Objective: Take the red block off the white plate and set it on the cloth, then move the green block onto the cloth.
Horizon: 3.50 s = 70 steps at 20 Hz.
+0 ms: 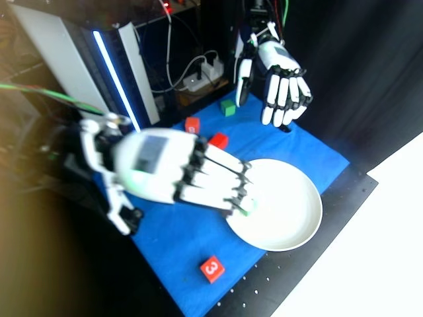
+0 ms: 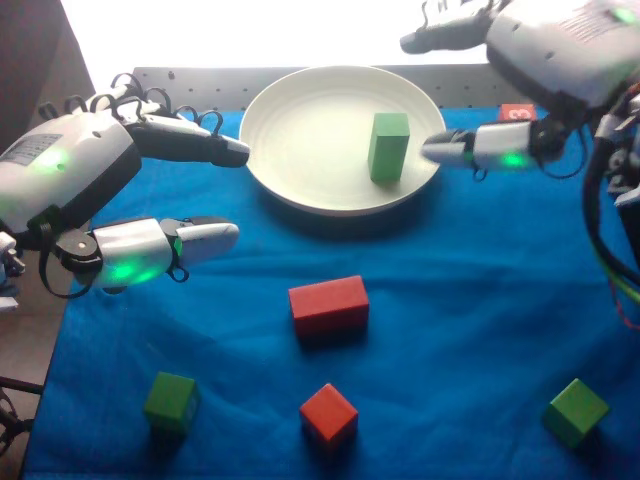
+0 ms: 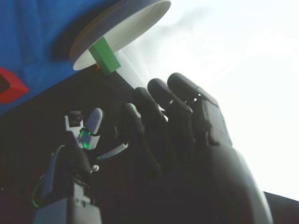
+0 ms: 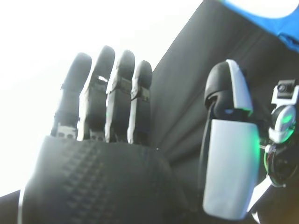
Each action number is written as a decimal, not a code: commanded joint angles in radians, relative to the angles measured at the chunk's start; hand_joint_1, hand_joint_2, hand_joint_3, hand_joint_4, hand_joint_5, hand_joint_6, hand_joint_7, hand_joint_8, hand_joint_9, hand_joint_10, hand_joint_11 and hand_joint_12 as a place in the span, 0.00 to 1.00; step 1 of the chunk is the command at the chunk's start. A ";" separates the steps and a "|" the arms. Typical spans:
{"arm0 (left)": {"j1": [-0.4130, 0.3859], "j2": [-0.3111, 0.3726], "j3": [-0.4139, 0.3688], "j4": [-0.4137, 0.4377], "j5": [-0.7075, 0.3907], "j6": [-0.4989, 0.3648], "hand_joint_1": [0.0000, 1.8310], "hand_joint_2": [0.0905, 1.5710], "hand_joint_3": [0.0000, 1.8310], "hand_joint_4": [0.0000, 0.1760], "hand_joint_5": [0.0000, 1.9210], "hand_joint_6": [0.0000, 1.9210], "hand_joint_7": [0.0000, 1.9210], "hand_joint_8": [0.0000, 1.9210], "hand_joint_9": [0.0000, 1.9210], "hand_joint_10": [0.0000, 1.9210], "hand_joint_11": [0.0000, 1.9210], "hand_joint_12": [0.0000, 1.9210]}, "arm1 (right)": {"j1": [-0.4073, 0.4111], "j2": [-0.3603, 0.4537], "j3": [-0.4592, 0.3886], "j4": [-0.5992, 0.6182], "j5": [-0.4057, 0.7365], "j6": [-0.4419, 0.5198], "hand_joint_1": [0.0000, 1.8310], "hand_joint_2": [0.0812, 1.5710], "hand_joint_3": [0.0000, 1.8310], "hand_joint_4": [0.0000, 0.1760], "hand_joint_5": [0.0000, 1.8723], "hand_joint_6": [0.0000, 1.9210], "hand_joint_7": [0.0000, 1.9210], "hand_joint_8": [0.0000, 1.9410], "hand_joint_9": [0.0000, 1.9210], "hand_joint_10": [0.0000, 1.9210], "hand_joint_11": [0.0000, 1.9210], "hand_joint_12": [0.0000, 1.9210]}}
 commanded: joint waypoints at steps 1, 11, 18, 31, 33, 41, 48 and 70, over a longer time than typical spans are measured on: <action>-0.014 0.005 -0.003 0.011 -0.120 -0.003 0.36 0.68 0.00 0.52 0.38 0.01 0.35 0.01 0.17 0.37 0.00 0.70 | 0.026 -0.006 0.011 -0.009 -0.106 0.000 0.51 0.54 0.01 0.00 0.33 0.02 0.33 0.02 0.21 0.43 0.14 0.83; -0.018 0.002 -0.005 0.012 -0.123 -0.003 0.34 0.69 0.00 0.54 0.38 0.00 0.35 0.01 0.18 0.34 0.00 0.69 | 0.063 -0.123 0.136 0.024 0.034 0.000 0.54 0.56 0.00 0.00 0.36 0.02 0.35 0.02 0.19 0.47 0.06 0.86; -0.019 0.001 -0.009 0.012 -0.129 -0.003 0.35 0.70 0.00 0.49 0.38 0.00 0.35 0.01 0.18 0.34 0.00 0.70 | 0.063 -0.161 0.173 0.031 0.081 0.000 0.55 0.57 0.00 0.00 0.34 0.00 0.37 0.01 0.24 0.37 0.09 0.85; -0.019 0.002 -0.015 0.011 -0.144 -0.004 0.37 0.70 0.00 0.51 0.39 0.00 0.35 0.02 0.16 0.39 0.00 0.74 | 0.063 -0.189 0.206 0.036 0.114 0.000 0.75 0.65 0.00 0.00 0.48 0.01 0.53 0.42 0.34 0.54 0.10 0.89; -0.019 0.002 -0.016 0.009 -0.145 -0.004 0.38 0.70 0.00 0.49 0.39 0.00 0.35 0.02 0.16 0.41 0.00 0.76 | 0.063 -0.189 0.207 0.036 0.114 0.000 0.67 0.70 0.00 0.00 0.48 0.54 0.51 0.54 0.38 0.54 0.22 0.89; -0.017 0.001 -0.017 0.002 -0.148 -0.004 0.36 0.71 0.00 0.39 0.39 0.00 0.36 0.03 0.17 0.44 0.00 0.76 | 0.065 -0.188 0.208 0.036 0.113 0.000 0.74 0.73 0.00 0.00 0.44 0.68 0.47 0.51 0.40 0.71 0.28 0.74; -0.005 0.003 -0.019 -0.014 -0.149 -0.004 0.38 0.69 0.00 0.63 0.39 0.00 0.35 0.02 0.17 0.40 0.00 0.75 | 0.074 -0.071 0.068 -0.020 -0.002 0.000 0.74 0.74 0.00 0.00 0.43 0.58 0.44 0.67 0.39 0.78 0.31 0.90; 0.047 0.040 -0.051 -0.071 -0.201 -0.003 0.35 0.70 0.00 0.57 0.40 0.00 0.36 0.03 0.16 0.47 0.00 0.82 | -0.228 0.290 -0.384 -0.130 -0.409 0.052 0.69 0.75 0.00 0.00 0.51 0.53 0.50 0.59 0.47 0.74 0.44 0.92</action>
